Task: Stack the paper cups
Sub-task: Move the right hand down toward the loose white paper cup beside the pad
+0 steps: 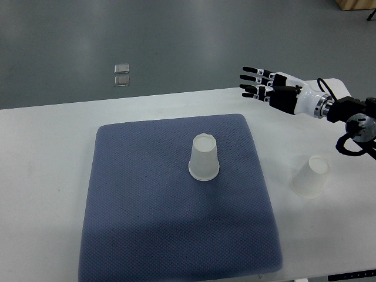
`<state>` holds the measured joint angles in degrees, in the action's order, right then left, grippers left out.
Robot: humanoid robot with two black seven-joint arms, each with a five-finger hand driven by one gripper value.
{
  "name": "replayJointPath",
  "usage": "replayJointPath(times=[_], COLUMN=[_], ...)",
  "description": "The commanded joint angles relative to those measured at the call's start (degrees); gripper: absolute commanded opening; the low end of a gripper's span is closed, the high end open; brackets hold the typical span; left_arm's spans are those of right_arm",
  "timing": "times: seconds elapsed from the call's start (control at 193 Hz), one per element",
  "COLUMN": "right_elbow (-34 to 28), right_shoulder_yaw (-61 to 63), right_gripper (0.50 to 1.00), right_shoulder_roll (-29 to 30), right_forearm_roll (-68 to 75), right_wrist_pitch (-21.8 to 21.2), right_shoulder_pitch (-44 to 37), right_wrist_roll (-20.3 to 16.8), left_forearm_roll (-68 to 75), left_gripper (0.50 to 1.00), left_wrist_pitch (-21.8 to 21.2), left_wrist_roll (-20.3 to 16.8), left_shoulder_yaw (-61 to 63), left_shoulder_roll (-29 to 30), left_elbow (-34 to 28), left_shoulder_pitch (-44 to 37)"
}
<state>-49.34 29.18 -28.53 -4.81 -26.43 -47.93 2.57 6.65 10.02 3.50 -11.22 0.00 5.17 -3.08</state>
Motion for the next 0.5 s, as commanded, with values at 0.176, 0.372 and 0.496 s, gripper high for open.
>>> replayJointPath(times=[0.176, 0.372, 0.496], right_elbow=[-0.06, -0.94, -1.03], right_shoulder_yaw=[-0.27, -0.18, -0.18], right_gripper=[0.923, 0.924, 0.924], right_shoulder_roll=[-5.39, -9.53, -12.60], right_forearm_roll=[-1.78, -7.14, -12.32], right_wrist_pitch=[-2.31, -4.60, -5.92], right_shoulder_pitch=[-1.03, -1.03, -1.38], right_wrist_roll=[0.07, 0.16, 0.33], left_forearm_roll=[0.03, 0.03, 0.03], left_gripper=[1.000, 1.000, 1.000], left_wrist_pitch=[0.00, 0.00, 0.00], left_wrist_roll=[0.02, 0.02, 0.02], left_shoulder_yaw=[0.06, -0.03, 0.06], left_shoulder_roll=[0.00, 0.00, 0.00], left_elbow=[0.01, 0.01, 0.01], left_shoulder_pitch=[0.00, 0.00, 0.00])
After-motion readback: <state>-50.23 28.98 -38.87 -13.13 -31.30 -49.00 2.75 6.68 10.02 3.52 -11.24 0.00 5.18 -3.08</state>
